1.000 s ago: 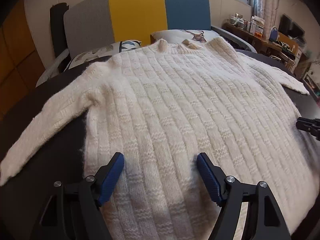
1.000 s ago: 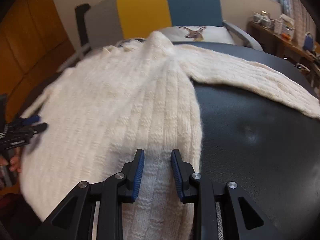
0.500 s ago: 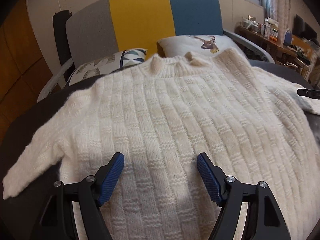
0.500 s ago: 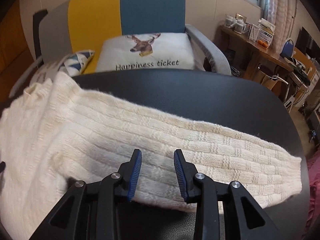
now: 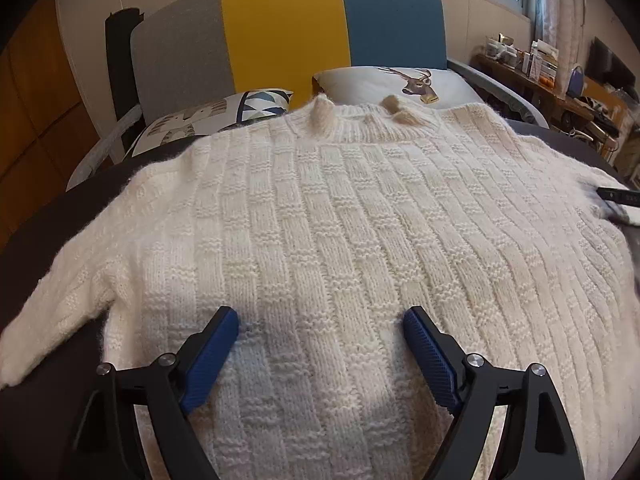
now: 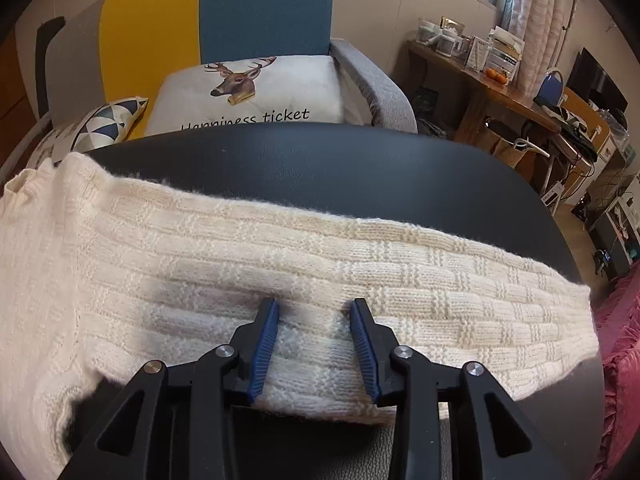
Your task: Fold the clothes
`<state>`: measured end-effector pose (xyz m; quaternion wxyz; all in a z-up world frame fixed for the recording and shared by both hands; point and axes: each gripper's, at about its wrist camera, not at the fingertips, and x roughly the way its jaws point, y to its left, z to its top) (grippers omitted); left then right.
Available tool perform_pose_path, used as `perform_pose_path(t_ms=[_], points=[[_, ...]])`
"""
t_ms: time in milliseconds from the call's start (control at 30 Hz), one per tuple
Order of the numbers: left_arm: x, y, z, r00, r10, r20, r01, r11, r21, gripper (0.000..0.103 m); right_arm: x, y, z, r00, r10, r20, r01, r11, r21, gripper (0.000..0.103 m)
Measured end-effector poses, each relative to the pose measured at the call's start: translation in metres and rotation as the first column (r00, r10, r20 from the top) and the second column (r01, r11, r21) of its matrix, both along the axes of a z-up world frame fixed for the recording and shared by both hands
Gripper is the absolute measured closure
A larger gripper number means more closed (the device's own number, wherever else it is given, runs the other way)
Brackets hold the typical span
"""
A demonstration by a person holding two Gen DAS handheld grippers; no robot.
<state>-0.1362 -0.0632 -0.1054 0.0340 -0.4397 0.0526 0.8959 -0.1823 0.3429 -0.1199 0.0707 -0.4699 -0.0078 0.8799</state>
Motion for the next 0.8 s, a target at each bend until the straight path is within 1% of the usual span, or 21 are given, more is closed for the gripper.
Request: perform_pose_path(t_ms=[33,100,133,167,200,267,300,367,400,467,500,567,700,733,767,800], points=[[0.000,0.000,0.001,1.000,-0.003,0.004,0.003,1.000,0.001,0.017,0.004,0.000,0.004,1.000,-0.005,-0.007,0.005,0.999,-0.032,0.067],[0.001,0.001,0.006,1.000,-0.017,0.016,0.017,1.000,0.016,0.018,0.021,-0.001,0.014,0.999,-0.012,-0.032,0.006,0.985,-0.172,0.067],[0.003,0.003,0.009,0.999,-0.029,0.015,0.028,0.999,0.033,0.018,0.029,-0.001,0.020,0.999,-0.017,-0.044,0.006,0.971,-0.240,0.066],[0.009,0.006,0.013,0.999,-0.048,0.009,0.047,0.997,0.056,0.018,0.039,-0.003,0.023,0.999,-0.011,-0.049,-0.005,0.947,-0.321,0.065],[0.014,0.011,0.018,0.997,-0.072,0.002,0.072,0.994,0.079,0.018,0.051,-0.006,0.021,0.999,0.015,-0.042,-0.031,0.905,-0.423,0.065],[0.029,0.028,0.026,0.990,-0.142,-0.012,0.143,0.981,0.128,0.018,0.077,-0.011,0.017,0.998,0.062,-0.033,-0.070,0.796,-0.601,0.065],[0.036,0.037,0.030,0.984,-0.178,-0.022,0.179,0.973,0.147,0.018,0.092,-0.013,0.012,0.997,0.078,-0.016,-0.070,0.758,-0.649,0.065],[0.048,0.057,0.037,0.969,-0.245,-0.039,0.248,0.956,0.157,0.018,0.125,-0.019,0.000,0.992,0.123,0.026,-0.067,0.692,-0.719,0.065],[0.053,0.068,0.039,0.959,-0.281,-0.036,0.283,0.944,0.169,0.018,0.140,-0.022,-0.006,0.988,0.147,0.046,-0.064,0.662,-0.747,0.065],[0.059,0.085,0.038,0.941,-0.339,-0.022,0.336,0.919,0.205,0.018,0.170,-0.028,-0.016,0.978,0.189,0.086,-0.056,0.637,-0.769,0.065],[0.061,0.092,0.036,0.937,-0.350,-0.018,0.346,0.916,0.203,0.018,0.182,-0.030,-0.017,0.977,0.199,0.080,-0.063,0.622,-0.780,0.065],[0.065,0.104,0.032,0.930,-0.368,-0.009,0.362,0.911,0.197,0.018,0.203,-0.035,-0.019,0.972,0.224,0.069,-0.076,0.579,-0.812,0.065],[0.073,0.117,0.019,0.928,-0.372,0.013,0.364,0.916,0.168,0.018,0.231,-0.058,-0.023,0.950,0.310,0.036,-0.137,0.517,-0.845,0.065],[0.075,0.118,0.016,0.929,-0.369,0.018,0.362,0.919,0.158,0.018,0.237,-0.064,-0.022,0.949,0.314,0.025,-0.150,0.521,-0.840,0.065],[0.077,0.119,0.012,0.931,-0.364,0.020,0.358,0.923,0.143,0.018,0.241,-0.067,-0.023,0.953,0.301,0.028,-0.145,0.535,-0.832,0.066],[0.079,0.119,0.010,0.932,-0.362,0.020,0.356,0.925,0.131,0.018,0.244,-0.071,-0.024,0.957,0.288,0.031,-0.139,0.550,-0.824,0.081]])
